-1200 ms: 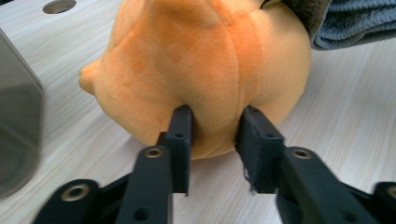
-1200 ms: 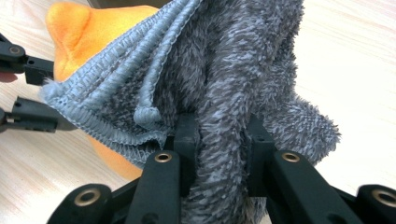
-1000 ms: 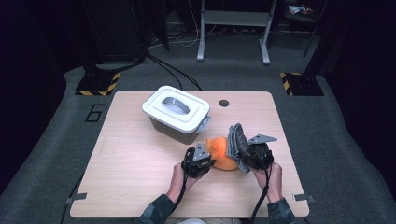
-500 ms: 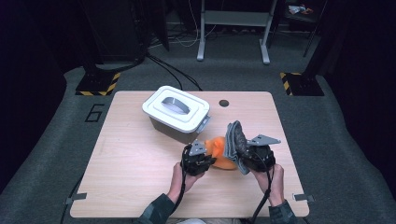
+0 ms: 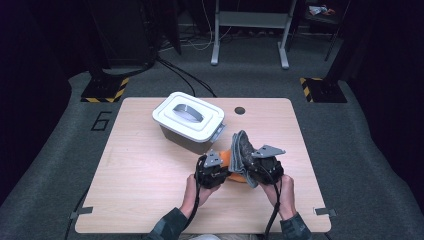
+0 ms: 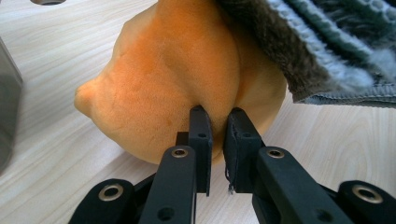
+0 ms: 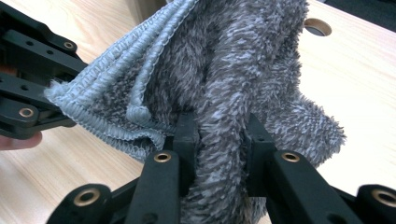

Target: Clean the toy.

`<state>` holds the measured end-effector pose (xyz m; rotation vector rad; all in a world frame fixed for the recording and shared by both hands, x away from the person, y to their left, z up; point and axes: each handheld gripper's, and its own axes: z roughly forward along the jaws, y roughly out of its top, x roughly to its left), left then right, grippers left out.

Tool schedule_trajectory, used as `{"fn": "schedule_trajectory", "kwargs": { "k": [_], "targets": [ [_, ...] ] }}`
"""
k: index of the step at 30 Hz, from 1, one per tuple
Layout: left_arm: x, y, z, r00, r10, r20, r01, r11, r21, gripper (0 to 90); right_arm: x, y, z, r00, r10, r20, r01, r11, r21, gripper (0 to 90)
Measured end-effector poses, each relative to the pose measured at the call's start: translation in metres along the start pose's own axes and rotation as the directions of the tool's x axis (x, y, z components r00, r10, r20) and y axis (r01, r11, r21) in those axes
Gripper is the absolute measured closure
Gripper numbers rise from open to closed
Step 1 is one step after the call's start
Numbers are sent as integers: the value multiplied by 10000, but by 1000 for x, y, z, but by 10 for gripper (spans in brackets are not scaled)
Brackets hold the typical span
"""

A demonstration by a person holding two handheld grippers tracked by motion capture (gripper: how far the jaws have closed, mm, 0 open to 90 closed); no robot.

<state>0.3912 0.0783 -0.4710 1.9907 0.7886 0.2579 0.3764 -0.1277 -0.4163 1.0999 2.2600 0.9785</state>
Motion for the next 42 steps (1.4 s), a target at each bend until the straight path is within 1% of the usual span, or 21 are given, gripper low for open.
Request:
{"fn": "schedule_trajectory", "kwargs": {
  "k": [4,5,6,7,9,11,12,13,17,20,21,23,25,26,27,30,35,37,39,41,42],
  "targets": [
    [2,-1,0,10000,-39,-18,39,10000,-8,820,-4,-3,1,9999,114,79,-114,9999,111,718],
    [3,-1,0,10000,-23,13,23,10000,6,820,-5,-3,1,9995,279,159,-282,9994,188,718],
    [3,-1,0,10000,-89,-14,89,10000,24,820,-7,-4,2,9993,267,279,-272,9995,168,718],
    [4,-2,0,9999,-147,-11,147,9999,10,820,-9,-6,2,9991,286,300,-292,9994,201,718],
    [5,-2,0,9999,-95,-34,95,10000,19,820,-13,-9,3,9986,424,328,-432,9988,242,718],
    [5,-2,1,9999,-154,-7,154,9999,17,820,-17,-12,4,9976,596,342,-606,9977,307,718],
    [5,-2,1,9999,-124,-29,124,9999,8,820,-19,-13,4,9980,529,336,-541,9979,343,718],
    [5,-2,1,9999,-162,-19,162,9999,0,820,-20,-14,5,9971,657,377,-670,9972,346,718],
    [5,-2,1,9999,-140,-4,140,9999,-17,820,-29,-19,6,9957,837,409,-855,9953,456,718],
    [5,-2,1,9999,-156,-22,156,9999,10,819,-36,-24,8,9930,1069,501,-1094,9926,518,718],
    [5,-2,1,9999,-170,-24,170,9999,17,819,-37,-26,8,9910,1225,538,-1257,9902,606,718],
    [6,-3,1,9999,-157,-41,157,9999,28,819,-42,-30,10,9907,1221,609,-1262,9896,684,718],
    [6,-3,1,9999,-164,-48,164,9999,27,819,-44,-33,13,9871,1443,701,-1498,9853,816,718],
    [6,-3,1,9998,-173,-41,173,9998,32,819,-46,-35,14,9868,1458,698,-1515,9847,855,718],
    [6,-3,1,9998,-174,-47,174,9998,25,819,-47,-36,16,9847,1573,746,-1636,9826,876,718],
    [6,-3,1,9998,-171,-51,171,9998,28,819,-53,-41,20,9835,1617,809,-1699,9795,1079,718],
    [7,-4,1,9999,-150,-43,150,9999,45,818,-61,-50,32,9783,1871,891,-1993,9675,1560,718],
    [7,-4,1,9998,-174,-51,174,9998,26,818,-63,-55,38,9774,1949,819,-2067,9625,1760,717],
    [6,-4,1,9998,-208,-56,208,9998,2,817,-66,-59,45,9739,2152,727,-2259,9515,2090,713],
    [6,-4,1,9998,-196,-67,196,9998,7,818,-68,-63,52,9723,2257,609,-2337,9455,2269,712],
    [6,-4,1,9998,-188,-66,188,9998,14,817,-69,-64,55,9746,2171,545,-2238,9447,2398,713]
  ]
}}
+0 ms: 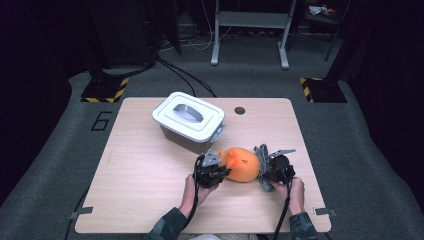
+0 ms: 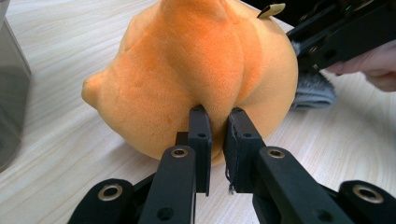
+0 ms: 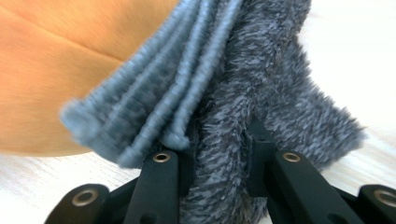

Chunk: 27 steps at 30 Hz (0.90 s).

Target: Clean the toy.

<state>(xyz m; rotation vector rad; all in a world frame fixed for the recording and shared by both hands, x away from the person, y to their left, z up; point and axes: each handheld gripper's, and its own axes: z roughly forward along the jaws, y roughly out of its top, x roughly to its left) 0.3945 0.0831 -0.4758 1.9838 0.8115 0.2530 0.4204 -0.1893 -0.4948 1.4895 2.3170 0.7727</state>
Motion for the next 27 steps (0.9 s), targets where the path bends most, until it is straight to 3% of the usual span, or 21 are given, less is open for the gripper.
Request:
{"fn": "schedule_trajectory", "kwargs": {
  "k": [4,7,11,13,19,25,27],
  "targets": [
    [0,0,0,10000,8,-38,-8,10000,-26,817,1,0,-2,9999,8,106,-7,10000,-75,728],
    [1,0,-1,10000,-65,4,65,10000,-24,817,0,1,-13,9992,-14,400,26,9995,-300,741],
    [0,0,-1,10000,-10,4,10,10000,-15,817,2,5,-38,9984,24,561,39,9938,-1110,742],
    [0,0,-1,10000,9,-9,-9,10000,-16,817,6,9,-52,9996,-60,271,103,9873,-1586,741],
    [-1,0,-1,10000,-9,-24,8,10000,-29,817,36,26,-78,9938,-1115,-2,1085,9679,-2268,736],
    [-2,1,-1,10000,89,-16,-89,9999,-55,816,73,39,-78,9730,-2300,-202,2184,9453,-2424,731],
    [-2,1,-1,9999,113,-14,-113,9999,-57,817,82,41,-74,9730,-2295,-257,2174,9478,-2333,731]
  ]
}}
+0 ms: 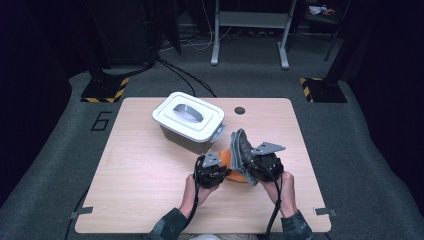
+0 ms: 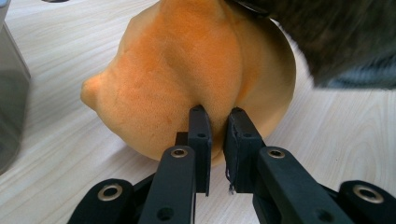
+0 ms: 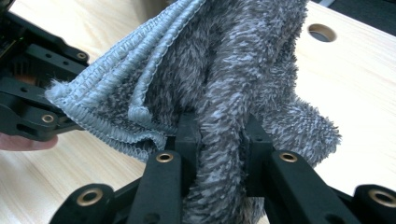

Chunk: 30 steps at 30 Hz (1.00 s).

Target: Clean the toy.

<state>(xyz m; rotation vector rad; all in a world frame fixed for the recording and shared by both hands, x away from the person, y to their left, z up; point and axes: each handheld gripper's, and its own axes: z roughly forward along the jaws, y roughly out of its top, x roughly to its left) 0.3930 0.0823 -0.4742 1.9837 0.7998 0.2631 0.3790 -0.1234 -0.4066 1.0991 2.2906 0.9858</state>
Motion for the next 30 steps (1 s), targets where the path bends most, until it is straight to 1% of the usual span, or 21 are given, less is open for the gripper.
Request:
{"fn": "schedule_trajectory", "kwargs": {
  "k": [2,4,7,8,10,11,13,16,19,20,21,22,24,25,26,30],
  "targets": [
    [0,0,0,10000,-9,-39,9,10000,8,816,1,0,7,9994,-284,171,281,9994,189,730],
    [1,0,0,10000,-32,-38,32,10000,-30,816,0,-1,8,9997,-217,148,215,9997,139,730],
    [0,0,1,10000,-62,-12,62,10000,-40,816,-4,-4,7,9997,-55,255,50,9998,214,730],
    [0,0,1,10000,-59,-27,59,10000,-44,816,-6,-5,7,9996,-137,258,131,9997,216,730],
    [1,-1,1,9999,-133,-51,133,9999,-34,816,-8,-8,6,9984,-29,561,5,9991,423,730],
    [1,-1,1,9999,-144,-57,144,9999,-30,816,-11,-10,7,9980,-34,629,3,9989,478,730],
    [1,-1,1,9999,-123,-49,122,9999,-27,816,-17,-14,7,9978,228,616,-260,9983,525,729],
    [1,-1,1,9999,-117,-45,116,9999,-23,816,-25,-21,8,9967,426,695,-466,9973,570,729],
    [1,-1,1,9999,-123,-41,123,9999,-21,816,-29,-25,8,9939,741,822,-795,9947,646,729],
    [1,-1,1,9999,-119,-49,119,9999,-21,816,-31,-27,8,9940,728,816,-785,9945,699,729],
    [1,-1,1,9999,-121,-49,121,9999,-16,816,-32,-28,9,9923,798,947,-869,9935,736,728],
    [1,-1,1,9999,-131,-42,131,9999,-21,816,-34,-30,9,9931,756,893,-826,9936,775,729],
    [1,-1,1,9999,-118,-46,118,9999,-17,816,-38,-33,11,9917,822,991,-901,9929,779,728],
    [1,-1,1,9999,-125,-44,125,9999,-22,816,-39,-35,12,9895,995,1046,-1075,9915,737,729],
    [1,-1,1,9999,-127,-46,127,9999,-27,816,-41,-37,12,9898,992,1025,-1076,9910,800,728],
    [1,-1,1,9999,-154,-34,154,9999,-21,816,-47,-45,17,9828,1435,1161,-1548,9833,954,729]
  ]
}}
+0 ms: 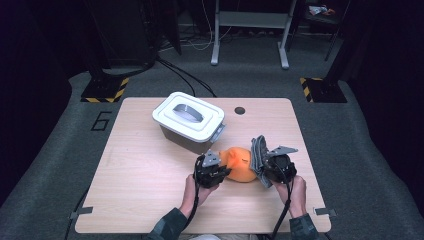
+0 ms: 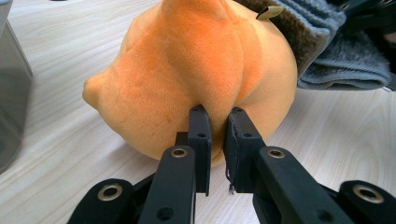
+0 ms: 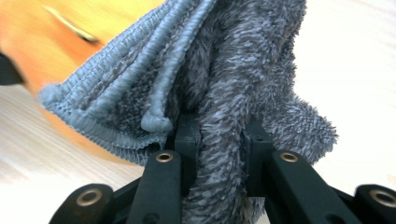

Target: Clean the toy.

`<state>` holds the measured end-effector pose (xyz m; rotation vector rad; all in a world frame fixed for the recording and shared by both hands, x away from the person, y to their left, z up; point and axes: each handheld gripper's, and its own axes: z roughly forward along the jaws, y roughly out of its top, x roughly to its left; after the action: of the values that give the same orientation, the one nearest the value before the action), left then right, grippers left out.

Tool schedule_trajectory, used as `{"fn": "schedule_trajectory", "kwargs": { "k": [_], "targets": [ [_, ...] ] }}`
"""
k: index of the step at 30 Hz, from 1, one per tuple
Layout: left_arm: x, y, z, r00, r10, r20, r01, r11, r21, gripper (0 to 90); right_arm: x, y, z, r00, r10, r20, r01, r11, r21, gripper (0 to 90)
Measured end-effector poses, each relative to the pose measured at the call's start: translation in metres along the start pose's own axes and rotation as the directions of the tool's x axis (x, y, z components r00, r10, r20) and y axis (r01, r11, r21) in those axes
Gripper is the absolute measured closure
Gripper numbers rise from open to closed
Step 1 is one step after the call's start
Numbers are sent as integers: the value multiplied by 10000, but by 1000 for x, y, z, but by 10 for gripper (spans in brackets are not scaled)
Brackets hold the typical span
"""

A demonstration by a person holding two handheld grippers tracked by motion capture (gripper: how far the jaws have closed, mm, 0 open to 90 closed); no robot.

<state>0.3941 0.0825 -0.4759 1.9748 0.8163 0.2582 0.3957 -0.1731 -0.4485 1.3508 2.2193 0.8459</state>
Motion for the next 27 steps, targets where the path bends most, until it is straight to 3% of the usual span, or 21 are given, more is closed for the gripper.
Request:
{"fn": "schedule_trajectory", "kwargs": {
  "k": [9,13,16,21,24,27],
  "targets": [
    [0,0,1,10000,-19,9,19,10000,5,816,-13,-13,25,9995,300,93,-307,9965,777,727],
    [0,0,0,10000,-11,-22,11,10000,19,816,-18,-20,40,9960,819,-360,-769,9894,1234,725],
    [0,0,0,10000,-10,-34,10,10000,29,816,-22,-24,46,9940,909,-600,-823,9876,1341,724],
    [2,0,-1,10000,-54,-40,54,10000,22,815,-24,-20,32,9960,874,-178,-849,9901,1120,729],
    [3,0,-1,10000,-7,-62,7,10000,22,814,-26,-15,13,9957,896,-216,-886,9950,456,729],
    [2,0,-1,10000,-5,-58,5,10000,0,814,-20,-6,-9,9965,819,-183,-824,9963,-256,729]
  ]
}}
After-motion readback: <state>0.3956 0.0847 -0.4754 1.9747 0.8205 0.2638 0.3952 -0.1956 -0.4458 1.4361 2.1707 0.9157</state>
